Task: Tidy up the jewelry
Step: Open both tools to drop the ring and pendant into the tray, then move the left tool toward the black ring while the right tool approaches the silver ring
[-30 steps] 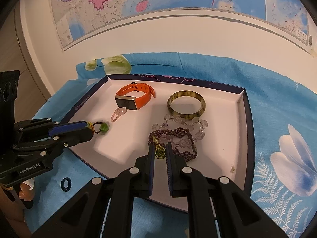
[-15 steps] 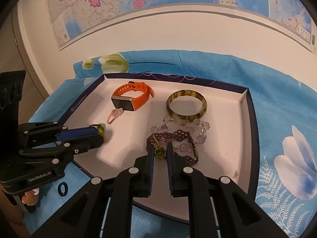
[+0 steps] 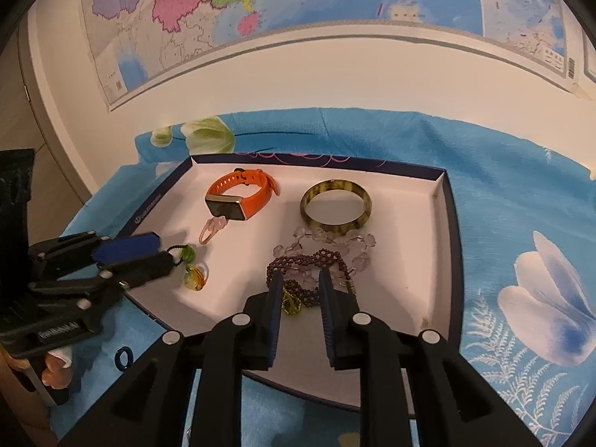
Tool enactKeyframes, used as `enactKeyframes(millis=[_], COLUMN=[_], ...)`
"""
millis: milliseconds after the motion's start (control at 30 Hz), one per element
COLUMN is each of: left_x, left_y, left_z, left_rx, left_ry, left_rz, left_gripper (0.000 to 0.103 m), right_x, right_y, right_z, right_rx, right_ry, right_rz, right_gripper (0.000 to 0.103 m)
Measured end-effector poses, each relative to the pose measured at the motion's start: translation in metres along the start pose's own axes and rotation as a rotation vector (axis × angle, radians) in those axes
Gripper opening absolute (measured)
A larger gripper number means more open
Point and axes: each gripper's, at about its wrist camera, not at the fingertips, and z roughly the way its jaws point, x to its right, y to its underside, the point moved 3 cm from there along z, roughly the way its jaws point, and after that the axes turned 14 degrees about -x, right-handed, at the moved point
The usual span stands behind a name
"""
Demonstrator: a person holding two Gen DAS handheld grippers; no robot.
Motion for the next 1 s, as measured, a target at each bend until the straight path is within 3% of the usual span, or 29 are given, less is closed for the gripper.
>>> enactKeyframes(millis=[100, 300, 433, 1000], left_x=[-0.004, -0.013, -0.017, -0.006], left_y=[0.003, 0.015, 0.030, 0.094], left_z=[-0.016, -0.042, -0.055, -0.050], left_rx=[0.037, 0.080, 0.100, 0.024], left_ry=[0.023, 0.053, 0.053, 0.031], left_rz=[-0.014, -0.030, -0.033, 0.009], left_gripper=[0.045, 0.046, 0.052, 0.056], right_x=[0.002, 0.001, -0.005, -0.042], right_y=[0.002, 0.011, 0.022, 0.093], right_z=[-0.006, -0.024, -0.036, -0.024], right_rx=[0.015, 0.043, 0.052, -0.076], right_ry=[-0.002, -0.018, -0.032, -0.070], right_rz=[0.007, 0.005, -0.017, -0.078], right_gripper=[0.020, 0.024, 0.029, 0.033])
